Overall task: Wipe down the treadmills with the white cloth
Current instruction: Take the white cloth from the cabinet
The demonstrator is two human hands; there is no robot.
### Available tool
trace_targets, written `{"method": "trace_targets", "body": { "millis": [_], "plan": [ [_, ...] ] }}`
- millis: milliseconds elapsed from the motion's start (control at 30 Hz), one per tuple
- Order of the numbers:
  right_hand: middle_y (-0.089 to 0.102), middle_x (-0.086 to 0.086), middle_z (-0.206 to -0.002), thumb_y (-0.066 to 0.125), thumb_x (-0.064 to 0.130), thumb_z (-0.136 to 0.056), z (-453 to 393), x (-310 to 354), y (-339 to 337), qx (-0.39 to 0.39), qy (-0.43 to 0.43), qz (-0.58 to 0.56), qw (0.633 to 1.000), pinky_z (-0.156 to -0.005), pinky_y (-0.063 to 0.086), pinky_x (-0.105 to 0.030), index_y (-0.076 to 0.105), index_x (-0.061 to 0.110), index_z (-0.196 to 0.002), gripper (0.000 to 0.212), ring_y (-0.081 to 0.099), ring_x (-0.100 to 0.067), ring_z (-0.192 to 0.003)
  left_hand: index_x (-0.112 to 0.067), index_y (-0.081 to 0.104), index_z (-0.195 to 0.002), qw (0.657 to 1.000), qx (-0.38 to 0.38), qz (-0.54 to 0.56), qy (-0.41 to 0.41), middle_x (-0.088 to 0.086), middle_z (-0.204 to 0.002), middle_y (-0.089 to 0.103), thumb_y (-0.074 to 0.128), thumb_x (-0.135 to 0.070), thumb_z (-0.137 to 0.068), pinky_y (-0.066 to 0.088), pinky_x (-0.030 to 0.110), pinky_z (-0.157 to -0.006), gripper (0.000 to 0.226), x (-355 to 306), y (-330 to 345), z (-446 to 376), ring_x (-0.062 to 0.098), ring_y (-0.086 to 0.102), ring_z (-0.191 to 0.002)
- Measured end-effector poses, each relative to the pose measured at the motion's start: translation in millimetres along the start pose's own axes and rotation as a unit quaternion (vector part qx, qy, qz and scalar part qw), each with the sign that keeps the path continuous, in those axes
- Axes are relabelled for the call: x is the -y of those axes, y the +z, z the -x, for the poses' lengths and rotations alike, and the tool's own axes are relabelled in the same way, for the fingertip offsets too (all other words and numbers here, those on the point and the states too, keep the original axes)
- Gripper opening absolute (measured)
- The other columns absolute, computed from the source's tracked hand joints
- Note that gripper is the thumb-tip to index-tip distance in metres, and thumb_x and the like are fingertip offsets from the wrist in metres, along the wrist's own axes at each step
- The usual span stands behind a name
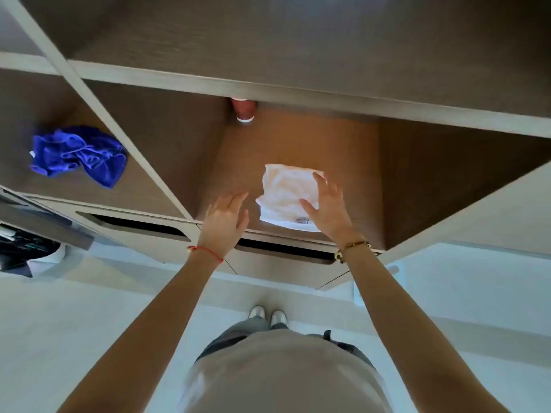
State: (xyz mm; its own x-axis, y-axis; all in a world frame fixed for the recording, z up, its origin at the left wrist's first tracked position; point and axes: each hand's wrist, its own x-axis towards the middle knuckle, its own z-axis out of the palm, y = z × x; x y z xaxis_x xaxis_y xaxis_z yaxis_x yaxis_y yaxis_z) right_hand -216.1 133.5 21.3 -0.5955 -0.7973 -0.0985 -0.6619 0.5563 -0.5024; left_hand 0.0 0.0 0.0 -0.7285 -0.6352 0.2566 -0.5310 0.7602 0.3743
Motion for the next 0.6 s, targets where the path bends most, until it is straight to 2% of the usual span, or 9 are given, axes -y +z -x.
{"method": "trace_targets", "body": {
  "millis": [100, 167, 367, 467, 600],
  "plan": [
    [0.013, -0.010, -0.160, 0.058, 0.045, -0.093, -18, 1, 6, 0.021, 0.008, 0.024, 0.999, -0.120, 0.019, -0.048, 0.016, 0.016, -0.155, 0.080, 0.009, -0.031, -0.148, -0.009, 0.061, -0.131, 1.000, 0.023, -0.011, -0.010, 0.011, -0.126, 0.064, 0.063, -0.013, -0.092, 0.049, 0.048, -0.095, 0.040, 5, 9, -8, 0.032, 0.060, -0.116],
    [0.014, -0.010, -0.161, 0.059, 0.049, -0.091, -23, 1, 12, 0.041, 0.004, 0.043, 0.998, -0.119, 0.020, -0.050, 0.017, 0.014, -0.154, 0.084, 0.008, -0.031, -0.149, -0.008, 0.062, -0.131, 0.999, 0.039, -0.014, -0.014, 0.012, -0.128, 0.064, 0.063, -0.014, -0.092, 0.047, 0.048, -0.098, 0.039, 8, 15, -10, 0.032, 0.059, -0.117],
    [0.030, -0.007, -0.154, 0.056, 0.059, -0.088, -19, -4, 26, -0.010, 0.013, 0.100, 0.995, -0.112, 0.030, -0.049, 0.025, 0.014, -0.152, 0.084, 0.030, -0.029, -0.137, -0.008, 0.063, -0.129, 0.998, 0.053, -0.007, -0.030, 0.010, -0.134, 0.061, 0.063, -0.016, -0.091, 0.046, 0.049, -0.102, 0.039, 17, 23, -13, 0.031, 0.055, -0.123],
    [0.045, -0.009, -0.138, 0.060, 0.052, -0.088, -17, -2, 29, -0.047, 0.005, 0.111, 0.993, -0.102, 0.035, -0.046, 0.037, 0.013, -0.146, 0.073, 0.041, -0.030, -0.122, -0.009, 0.063, -0.128, 0.998, 0.053, -0.013, -0.025, 0.009, -0.134, 0.060, 0.066, -0.017, -0.090, 0.047, 0.049, -0.101, 0.039, 19, 24, -12, 0.032, 0.054, -0.123],
    [0.059, -0.009, -0.112, 0.067, 0.033, -0.087, -5, 4, 36, -0.104, -0.019, 0.075, 0.992, -0.086, 0.042, -0.043, 0.061, 0.011, -0.120, 0.041, 0.051, -0.031, -0.100, -0.010, 0.064, -0.128, 0.998, 0.054, -0.013, -0.021, 0.009, -0.133, 0.061, 0.067, -0.018, -0.090, 0.047, 0.050, -0.100, 0.039, 21, 24, -13, 0.032, 0.055, -0.121]
  ]
}}
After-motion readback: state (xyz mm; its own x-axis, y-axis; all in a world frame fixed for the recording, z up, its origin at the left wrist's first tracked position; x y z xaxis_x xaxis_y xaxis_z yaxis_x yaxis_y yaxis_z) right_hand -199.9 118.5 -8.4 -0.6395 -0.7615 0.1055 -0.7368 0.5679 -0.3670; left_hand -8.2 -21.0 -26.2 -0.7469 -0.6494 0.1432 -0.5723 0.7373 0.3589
